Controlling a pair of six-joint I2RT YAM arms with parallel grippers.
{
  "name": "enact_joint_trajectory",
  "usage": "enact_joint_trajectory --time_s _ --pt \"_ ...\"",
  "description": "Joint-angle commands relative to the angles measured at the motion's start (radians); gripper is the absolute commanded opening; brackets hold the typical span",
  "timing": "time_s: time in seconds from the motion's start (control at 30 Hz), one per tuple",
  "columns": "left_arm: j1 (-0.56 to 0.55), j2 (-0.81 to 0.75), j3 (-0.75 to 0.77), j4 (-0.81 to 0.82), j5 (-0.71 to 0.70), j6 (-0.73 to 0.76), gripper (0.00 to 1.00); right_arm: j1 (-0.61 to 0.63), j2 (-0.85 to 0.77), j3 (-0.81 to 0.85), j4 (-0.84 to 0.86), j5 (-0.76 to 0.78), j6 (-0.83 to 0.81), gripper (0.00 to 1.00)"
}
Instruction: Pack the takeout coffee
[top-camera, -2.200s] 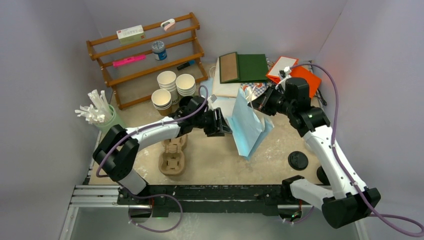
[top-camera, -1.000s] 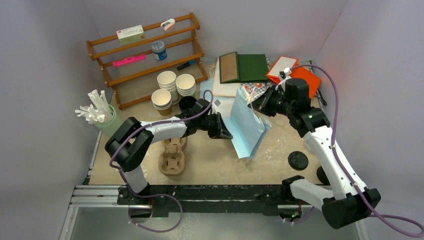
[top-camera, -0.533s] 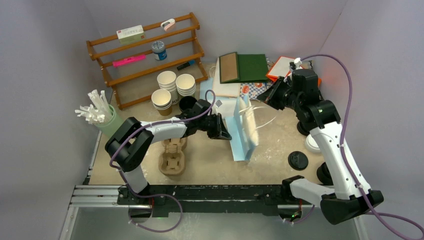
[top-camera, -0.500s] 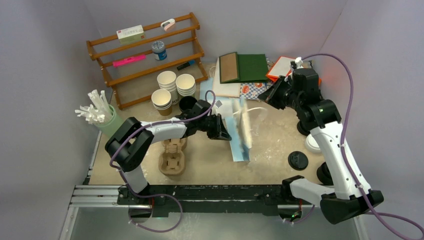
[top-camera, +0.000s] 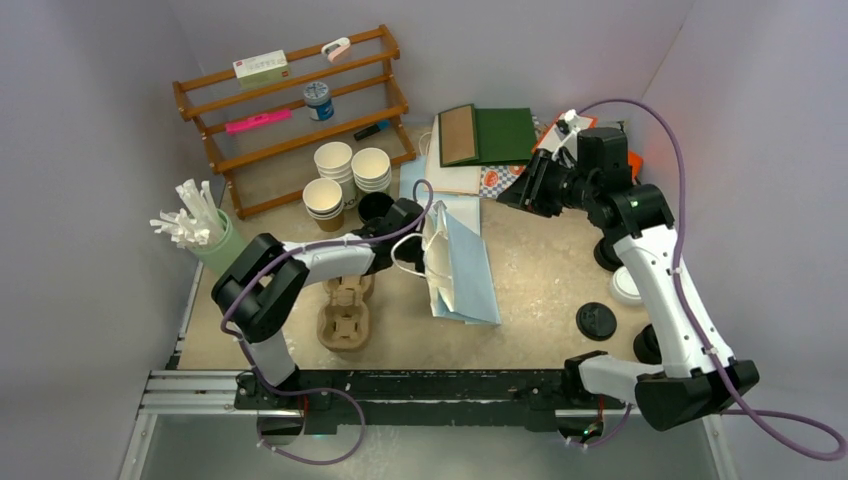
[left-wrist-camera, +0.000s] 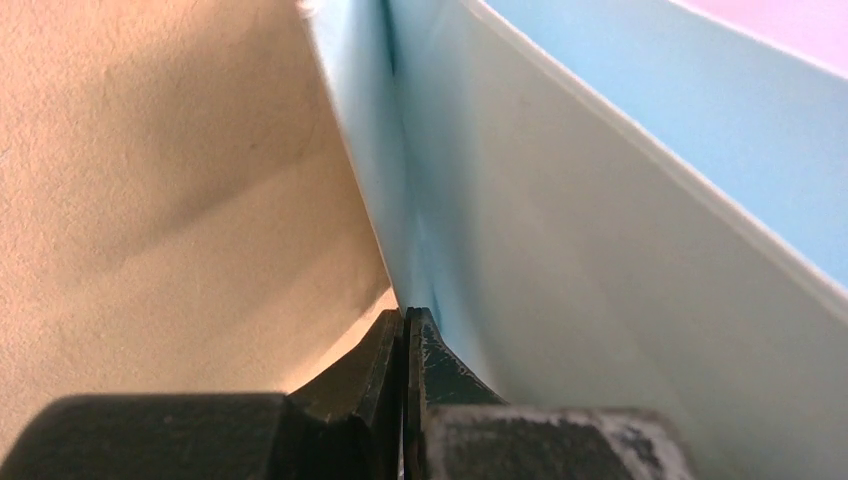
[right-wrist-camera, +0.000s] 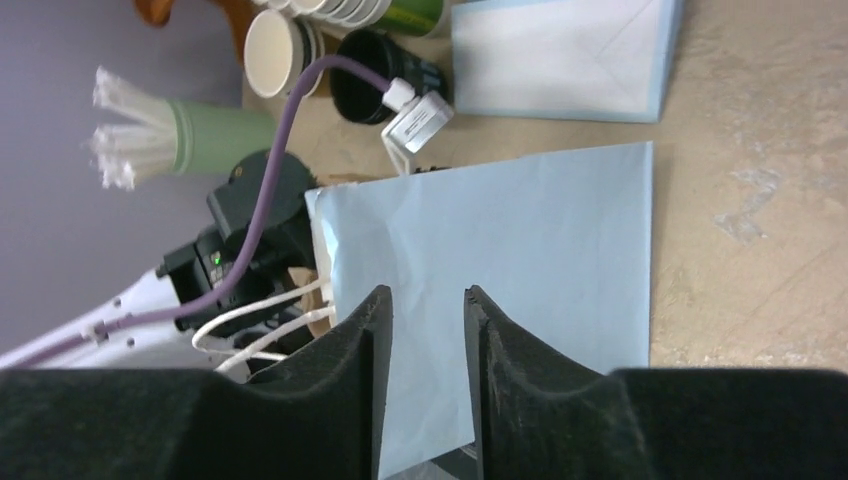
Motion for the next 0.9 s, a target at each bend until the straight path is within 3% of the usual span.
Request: enact_joint_trajectory --time_s 0.0,0.13,0.2,0.53,0.87 --pt "0.002 -0.017 0.101 -0.074 -0.001 0.017 0.0 0.015 0.004 0.052 0.031 -0.186 -0.118 0.4" --pt "0.002 -0.003 0.162 -0.195 -0.023 0.011 0.0 0.143 0.05 0.11 -0.068 -0.069 -0.186 0.59" --pt "0.002 -0.002 0.179 -0.208 -0.028 0.011 0.0 0.17 0.046 0.085 -0.077 -0.054 -0.187 0.63" --pt "0.005 0.024 0.214 -0.222 -0.015 0.017 0.0 0.203 -0.045 -0.059 -0.038 -0.091 -0.179 0.68" --pt "0.014 0.04 0.229 -0.232 0.001 0.027 0.0 0.216 -0.05 -0.121 0.016 -0.146 -0.158 0.64"
